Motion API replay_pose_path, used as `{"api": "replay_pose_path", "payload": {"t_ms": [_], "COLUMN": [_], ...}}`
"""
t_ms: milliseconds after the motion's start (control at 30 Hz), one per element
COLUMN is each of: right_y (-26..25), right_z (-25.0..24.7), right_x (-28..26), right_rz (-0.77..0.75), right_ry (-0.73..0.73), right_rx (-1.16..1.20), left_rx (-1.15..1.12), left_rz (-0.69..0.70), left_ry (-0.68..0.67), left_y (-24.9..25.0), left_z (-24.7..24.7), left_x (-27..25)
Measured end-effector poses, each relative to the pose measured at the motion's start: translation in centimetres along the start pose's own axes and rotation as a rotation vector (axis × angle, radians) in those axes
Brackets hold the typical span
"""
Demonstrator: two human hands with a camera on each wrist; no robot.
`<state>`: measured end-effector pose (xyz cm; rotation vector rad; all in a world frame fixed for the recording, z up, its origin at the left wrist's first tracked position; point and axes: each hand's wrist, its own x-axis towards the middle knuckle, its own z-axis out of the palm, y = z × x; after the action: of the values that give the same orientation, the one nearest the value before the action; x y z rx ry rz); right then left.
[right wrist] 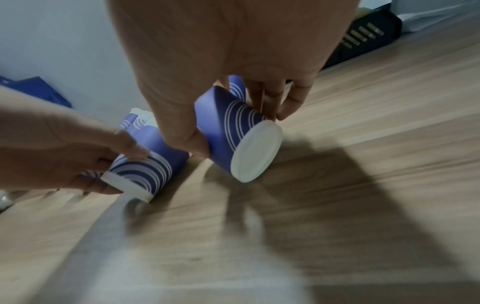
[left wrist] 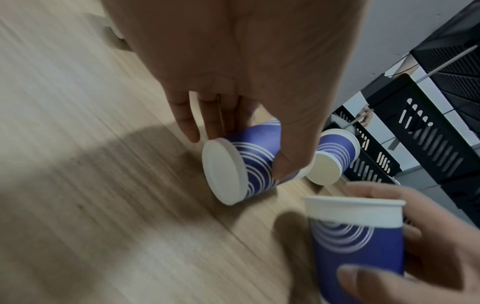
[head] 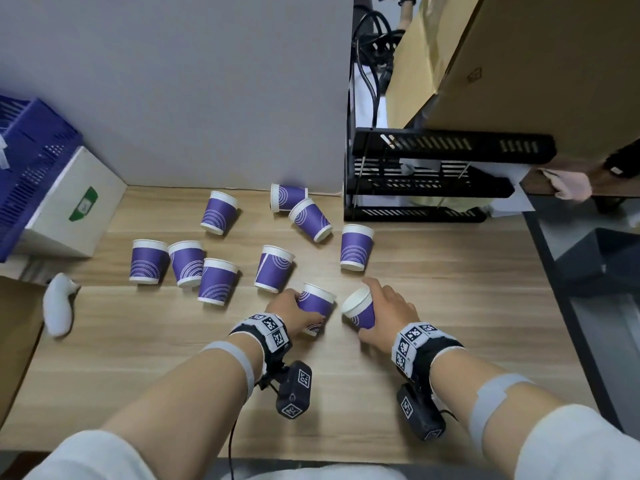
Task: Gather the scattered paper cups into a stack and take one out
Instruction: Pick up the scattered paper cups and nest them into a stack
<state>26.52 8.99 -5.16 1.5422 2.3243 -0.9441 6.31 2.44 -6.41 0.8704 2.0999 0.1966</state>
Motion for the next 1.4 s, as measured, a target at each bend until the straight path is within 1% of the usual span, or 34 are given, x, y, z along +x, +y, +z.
{"api": "replay_pose_path", "payload": {"t_ms": [67, 100, 200, 267, 333, 467, 500, 567, 667, 800, 867, 900, 967, 1067, 1133, 1200, 1267, 1333, 1400], "right_y": [-0.2, -0.3, -0.8, -1.3, -2.1, -4.3, -5.0, -6.5, -8.5, -10.0, -10.4, -10.6, -10.8, -10.8, -10.2, -9.0, -7.5, -6.2, -5.5], "right_z": [-0.3, -0.4, -0.8, -1.0, -1.5, -4.0, -4.6, -5.1, -4.3, -3.4, -3.3, -3.2, -3.3, -3.9, -4.8, -6.1, -7.5, -8.4, -8.8], "right_x": [0.2, 0.3, 0.5, 0.5, 0.8, 1.8, 2.1, 2.7, 3.3, 3.3, 3.2, 3.3, 3.7, 4.6, 5.2, 5.9, 6.7, 7.7, 8.8], "right_rz": [-0.006, -0.011, -0.045, -0.077, -0.077, 0.004, 0.015, 0.008, -0.019, -0.042, -0.039, -0.046, -0.051, 0.016, 0.07, 0.123, 0.182, 0.203, 0.192], "right_ry": [0.037, 0.053, 0.088, 0.121, 0.183, 0.367, 0.389, 0.349, 0.238, 0.189, 0.16, 0.162, 0.194, 0.218, 0.244, 0.285, 0.316, 0.284, 0.19], "right_rx": [0.074, 0.115, 0.262, 0.358, 0.464, 0.791, 0.846, 0.891, 0.821, 0.665, 0.695, 0.705, 0.653, 0.586, 0.627, 0.612, 0.537, 0.436, 0.361], "left_rx": [-0.053, -0.09, -0.217, -0.261, -0.25, -0.089, -0.085, -0.11, -0.195, -0.38, -0.442, -0.445, -0.428, -0.422, -0.343, -0.174, -0.045, 0.022, 0.045], "left_rz": [0.012, 0.041, 0.178, 0.262, 0.311, 0.341, 0.345, 0.376, 0.438, 0.52, 0.558, 0.567, 0.577, 0.582, 0.581, 0.526, 0.398, 0.286, 0.23], "left_ry": [0.003, -0.001, -0.004, 0.009, 0.031, 0.033, 0.026, 0.02, 0.012, -0.004, -0.025, -0.028, -0.032, -0.018, 0.064, 0.186, 0.258, 0.231, 0.163], "left_y": [-0.1, -0.2, -0.6, -0.7, -1.0, -0.8, -0.6, -0.4, 0.1, 1.0, 1.5, 1.7, 2.2, 2.6, 2.4, 1.5, 0.3, -0.9, -1.7], "left_z": [0.0, -0.1, -0.9, -1.9, -2.8, -4.2, -4.5, -4.8, -5.2, -6.0, -6.6, -6.8, -7.1, -7.6, -8.3, -9.1, -9.8, -9.9, -9.7], "left_x": [-0.1, -0.1, -0.3, -0.6, -0.4, -0.2, -0.2, -0.1, 0.2, 0.6, 0.6, 0.7, 0.7, 1.1, 1.9, 3.0, 4.2, 5.3, 6.0]}}
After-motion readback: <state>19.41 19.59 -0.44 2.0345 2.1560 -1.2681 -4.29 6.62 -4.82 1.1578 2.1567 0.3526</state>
